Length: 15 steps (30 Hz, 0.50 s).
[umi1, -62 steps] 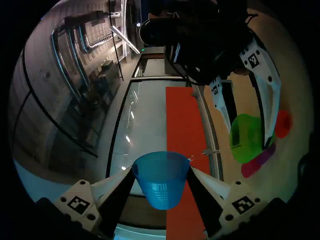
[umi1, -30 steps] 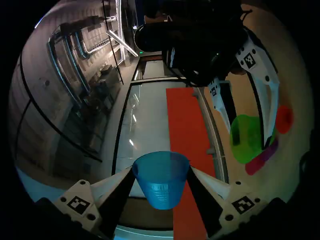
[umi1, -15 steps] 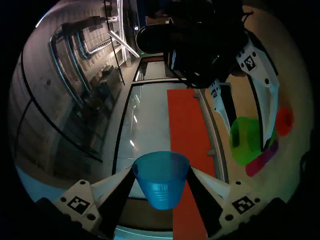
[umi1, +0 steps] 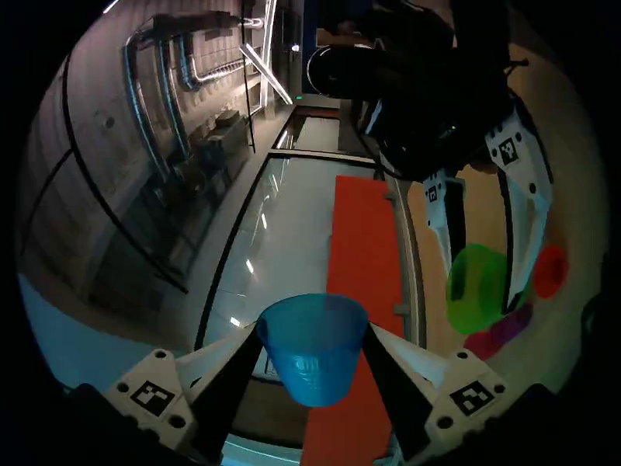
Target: Pour water
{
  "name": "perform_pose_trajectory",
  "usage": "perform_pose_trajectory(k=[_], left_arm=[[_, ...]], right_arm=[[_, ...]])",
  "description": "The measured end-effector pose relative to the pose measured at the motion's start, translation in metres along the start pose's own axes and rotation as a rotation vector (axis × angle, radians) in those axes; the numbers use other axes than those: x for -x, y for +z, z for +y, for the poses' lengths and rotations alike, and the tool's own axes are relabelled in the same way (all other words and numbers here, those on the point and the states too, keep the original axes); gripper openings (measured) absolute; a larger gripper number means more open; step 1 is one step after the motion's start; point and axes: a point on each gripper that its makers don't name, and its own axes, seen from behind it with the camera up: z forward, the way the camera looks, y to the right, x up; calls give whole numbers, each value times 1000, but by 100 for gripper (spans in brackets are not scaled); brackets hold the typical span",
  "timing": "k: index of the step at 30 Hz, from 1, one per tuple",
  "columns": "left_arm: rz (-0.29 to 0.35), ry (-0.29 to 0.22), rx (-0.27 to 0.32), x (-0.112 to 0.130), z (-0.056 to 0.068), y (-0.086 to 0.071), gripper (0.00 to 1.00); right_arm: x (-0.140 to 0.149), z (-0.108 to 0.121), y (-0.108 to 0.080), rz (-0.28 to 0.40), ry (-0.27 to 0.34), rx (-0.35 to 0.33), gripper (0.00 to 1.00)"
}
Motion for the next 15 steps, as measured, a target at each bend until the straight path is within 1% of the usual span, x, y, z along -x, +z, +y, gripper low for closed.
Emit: perform_pose_trajectory(k=[2, 8, 11, 15], left_arm=[[-4, -34, 4, 2, 2, -1, 87], [-12, -159, 16, 6, 8, -1, 87], [-16, -228, 17, 9, 8, 1, 87], [-16, -338, 17, 13, 5, 1, 87]], right_arm=[[0, 1, 0, 1, 1, 2, 91], [-3, 1, 0, 8, 0, 2, 91], [-4, 0, 0, 9, -1, 1, 91], [-5, -1, 1, 10, -5, 2, 91]])
